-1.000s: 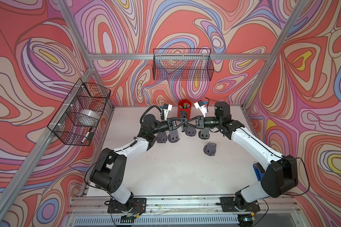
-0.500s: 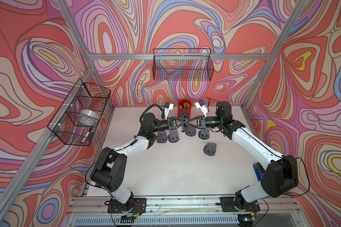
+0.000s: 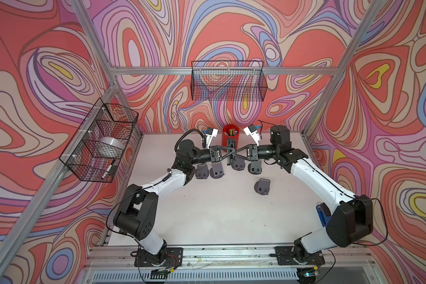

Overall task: Open the phone stand
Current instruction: Place the phone stand at the center of the board.

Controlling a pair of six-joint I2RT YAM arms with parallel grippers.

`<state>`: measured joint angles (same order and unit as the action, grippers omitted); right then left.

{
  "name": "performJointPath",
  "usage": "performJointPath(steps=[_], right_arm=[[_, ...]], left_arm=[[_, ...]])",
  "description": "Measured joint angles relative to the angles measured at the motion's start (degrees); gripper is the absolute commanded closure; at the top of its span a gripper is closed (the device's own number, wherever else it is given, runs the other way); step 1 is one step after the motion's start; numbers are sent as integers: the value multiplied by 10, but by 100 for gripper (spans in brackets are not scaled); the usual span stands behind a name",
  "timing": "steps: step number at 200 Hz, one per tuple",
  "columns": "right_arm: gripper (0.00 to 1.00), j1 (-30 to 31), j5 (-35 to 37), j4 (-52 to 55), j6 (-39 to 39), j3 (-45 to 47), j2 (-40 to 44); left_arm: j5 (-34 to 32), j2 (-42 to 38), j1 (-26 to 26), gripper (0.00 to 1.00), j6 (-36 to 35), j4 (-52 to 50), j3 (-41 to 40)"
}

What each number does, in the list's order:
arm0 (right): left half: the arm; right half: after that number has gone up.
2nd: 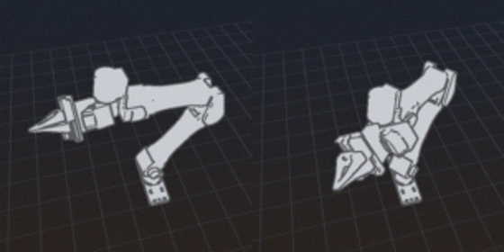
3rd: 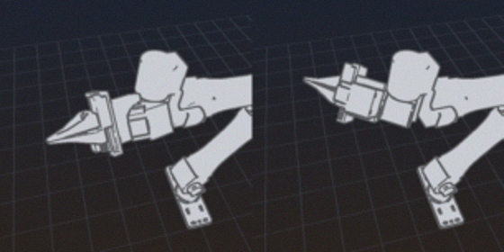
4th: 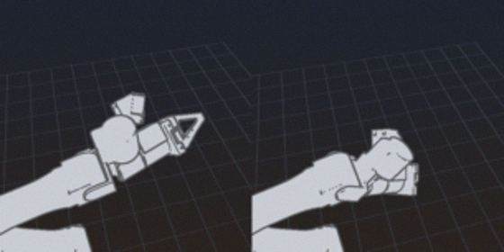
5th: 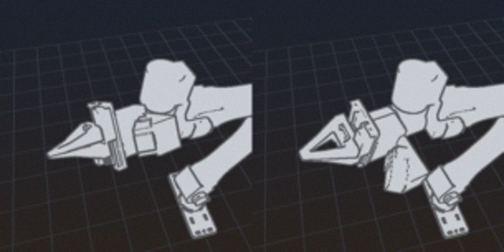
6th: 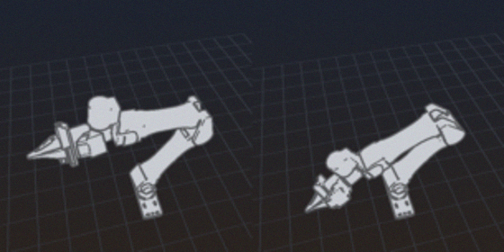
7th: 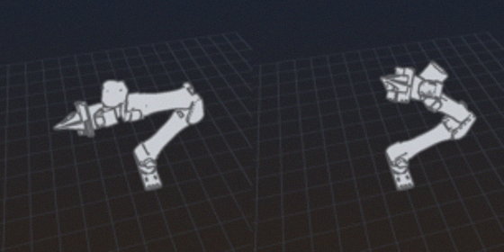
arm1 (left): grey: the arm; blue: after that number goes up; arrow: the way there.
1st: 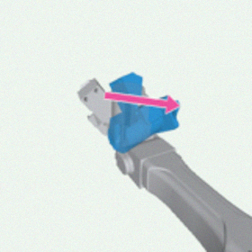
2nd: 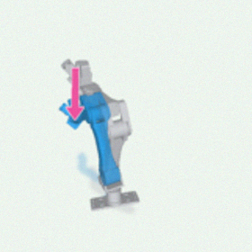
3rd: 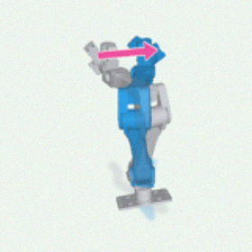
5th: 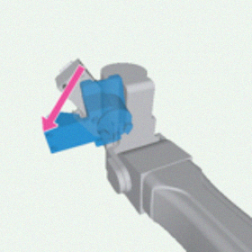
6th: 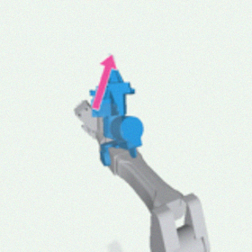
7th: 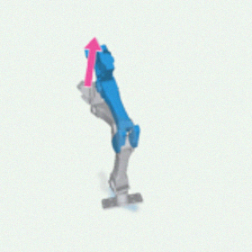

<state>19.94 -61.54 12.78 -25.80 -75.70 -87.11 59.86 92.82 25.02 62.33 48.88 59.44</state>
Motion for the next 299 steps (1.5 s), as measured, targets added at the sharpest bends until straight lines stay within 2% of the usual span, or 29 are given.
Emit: performJointPath(steps=[9, 21, 52, 97, 126, 165, 173, 177, 188, 201, 213, 225, 244, 258, 268, 281, 299], right_arm=[[98, 0, 1, 3, 3, -1, 0], [90, 0, 2, 7, 5, -1, 0], [80, 0, 6, 13, 9, -1, 0], [78, 0, 9, 10, 9, -1, 0], [66, 0, 11, -2, 6, -1, 0], [58, 7, 5, -26, 7, 1, -3], [58, 5, 3, -28, 7, 3, -2], [61, 5, 2, -30, 7, 3, -2], [90, 5, 5, -37, 9, 5, -2], [100, 3, 15, -42, 4, 8, -3], [100, 2, 15, -45, 1, 10, -3], [100, 2, 12, -50, -3, 10, -3], [100, 1, 5, -57, -5, 11, -3], [100, 0, -9, -60, 0, 11, -3], [100, -2, -4, -52, 8, 10, -2], [94, -2, 5, -41, 14, 8, -1], [80, -1, 6, -28, 30, 7, 0]], left_arm=[[-1, -2, 0, 58, -6, -8, 1], [-1, -4, 0, 58, -12, -18, 1], [-4, -5, 2, 53, -20, -29, 2], [-15, -5, 5, 42, -22, -29, 2], [-21, -5, 6, 31, -26, -33, 7], [-26, -6, 33, 27, -39, -64, 9], [-27, -6, 36, 25, -41, -69, 10], [-27, -6, 36, 25, -41, -72, 11], [-29, -7, 36, 32, -46, -78, 13], [-28, -9, 37, 42, -51, -81, 13], [-32, -10, 37, 52, -54, -90, 13], [-39, -10, 36, 55, -56, -98, 13], [-37, -10, 36, 68, -55, -97, 13], [-28, -11, 36, 83, -51, -87, 13], [-35, -14, 35, 88, -47, -89, 13], [-40, -14, 35, 93, -44, -90, 12], [-38, -14, 35, 100, -37, -94, 8]])
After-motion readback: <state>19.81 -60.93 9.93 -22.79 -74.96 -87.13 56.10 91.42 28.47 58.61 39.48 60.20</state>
